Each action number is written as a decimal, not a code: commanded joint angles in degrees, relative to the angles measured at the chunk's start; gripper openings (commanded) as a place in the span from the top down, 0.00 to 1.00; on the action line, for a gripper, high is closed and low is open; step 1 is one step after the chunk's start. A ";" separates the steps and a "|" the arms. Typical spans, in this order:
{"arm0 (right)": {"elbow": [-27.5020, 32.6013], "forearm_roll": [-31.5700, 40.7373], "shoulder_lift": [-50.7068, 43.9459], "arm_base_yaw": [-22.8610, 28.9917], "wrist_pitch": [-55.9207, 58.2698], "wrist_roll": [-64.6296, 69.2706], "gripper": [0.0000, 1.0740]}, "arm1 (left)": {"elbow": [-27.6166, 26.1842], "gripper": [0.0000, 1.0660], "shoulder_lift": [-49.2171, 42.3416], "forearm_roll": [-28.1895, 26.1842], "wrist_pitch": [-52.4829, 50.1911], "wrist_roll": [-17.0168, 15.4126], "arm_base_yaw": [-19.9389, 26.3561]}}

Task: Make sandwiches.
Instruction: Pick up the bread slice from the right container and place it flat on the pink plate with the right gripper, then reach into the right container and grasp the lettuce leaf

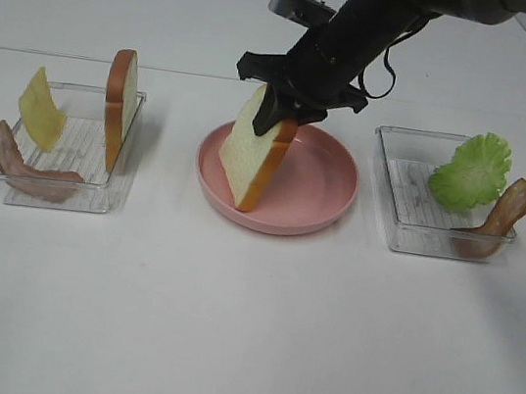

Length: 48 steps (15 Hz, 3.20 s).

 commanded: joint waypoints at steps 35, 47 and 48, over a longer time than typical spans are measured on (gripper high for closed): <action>-10.83 -28.25 -9.05 -24.47 21.03 7.51 0.08 | 0.11 0.05 -0.97 -0.23 -0.23 0.23 0.34; -1.78 -19.48 -3.21 -26.24 12.78 3.78 0.08 | 0.11 0.05 -0.97 -0.23 -0.23 0.23 0.34; -1.78 -19.31 -1.83 -26.24 12.15 3.61 0.08 | 0.11 0.05 -0.97 -0.23 -0.23 0.23 0.34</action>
